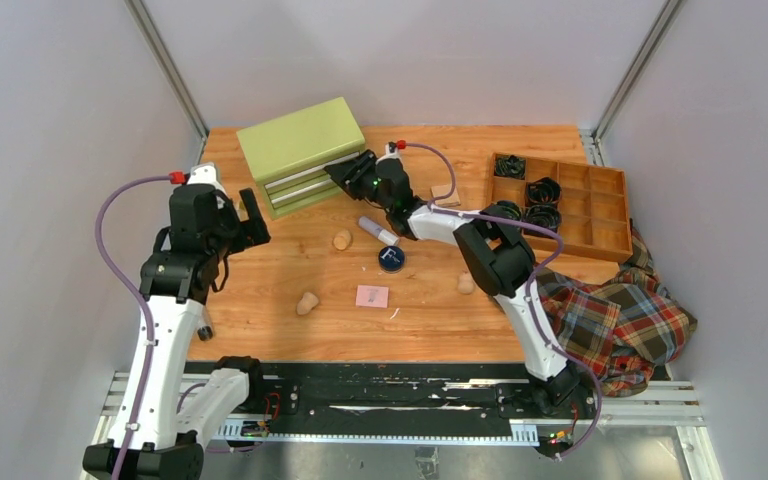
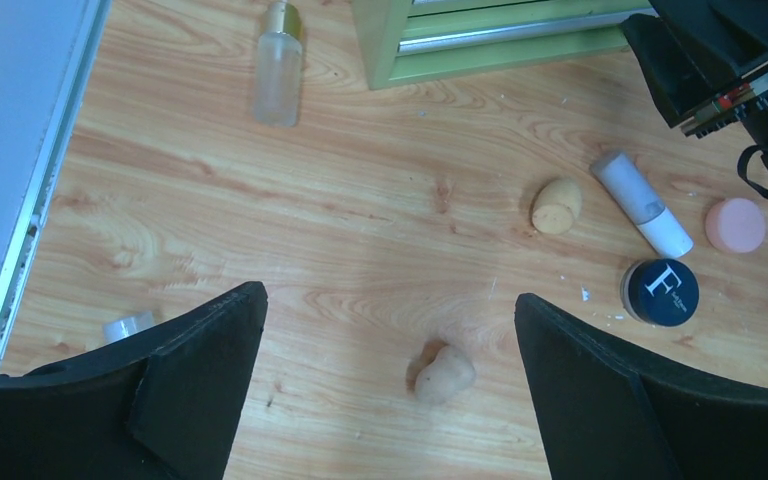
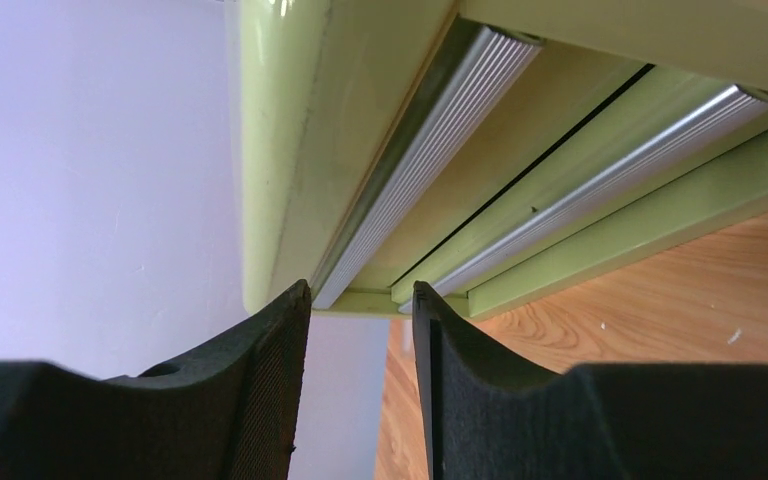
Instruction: Organize the makeup
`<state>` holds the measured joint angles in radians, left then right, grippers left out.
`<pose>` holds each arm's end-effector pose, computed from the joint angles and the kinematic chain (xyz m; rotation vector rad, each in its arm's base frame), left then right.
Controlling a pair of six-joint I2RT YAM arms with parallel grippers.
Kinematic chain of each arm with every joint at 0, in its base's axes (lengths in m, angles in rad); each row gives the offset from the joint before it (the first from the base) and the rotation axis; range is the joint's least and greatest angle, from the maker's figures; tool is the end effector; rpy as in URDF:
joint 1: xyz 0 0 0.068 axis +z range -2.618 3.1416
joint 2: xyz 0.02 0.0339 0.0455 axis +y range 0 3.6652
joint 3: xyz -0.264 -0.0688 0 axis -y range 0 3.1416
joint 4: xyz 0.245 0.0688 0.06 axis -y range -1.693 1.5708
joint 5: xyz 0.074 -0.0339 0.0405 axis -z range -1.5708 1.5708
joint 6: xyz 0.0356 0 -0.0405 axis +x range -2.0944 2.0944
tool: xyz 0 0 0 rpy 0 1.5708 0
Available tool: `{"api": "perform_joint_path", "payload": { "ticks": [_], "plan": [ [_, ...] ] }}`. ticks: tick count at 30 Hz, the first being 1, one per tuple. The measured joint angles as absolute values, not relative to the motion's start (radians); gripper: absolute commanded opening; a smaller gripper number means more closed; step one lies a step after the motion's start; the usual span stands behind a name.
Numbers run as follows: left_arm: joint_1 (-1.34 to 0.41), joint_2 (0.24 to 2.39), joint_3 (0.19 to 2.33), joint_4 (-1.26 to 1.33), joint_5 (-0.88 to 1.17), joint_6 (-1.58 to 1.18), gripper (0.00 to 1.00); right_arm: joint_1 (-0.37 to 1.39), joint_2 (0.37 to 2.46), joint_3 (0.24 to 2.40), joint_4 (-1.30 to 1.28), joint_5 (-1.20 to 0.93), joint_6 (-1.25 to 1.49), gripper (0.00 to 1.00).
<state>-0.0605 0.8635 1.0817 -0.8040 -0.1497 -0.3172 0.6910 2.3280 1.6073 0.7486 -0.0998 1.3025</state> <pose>0.1657 -0.0047 0.3654 -0.3607 2.1193 -0.0582 0.4095 0.3433 0.1918 0.4525 1.7398 1.5989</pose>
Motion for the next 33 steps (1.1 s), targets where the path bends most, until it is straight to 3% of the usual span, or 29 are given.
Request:
{"api": "perform_joint_path", "payload": {
  "ticks": [33],
  "plan": [
    [-0.060, 0.893, 1.065, -0.788, -0.184, -0.258, 0.99, 0.691, 2.452, 1.744, 0.743, -0.094, 1.364, 0.43]
  ]
}}
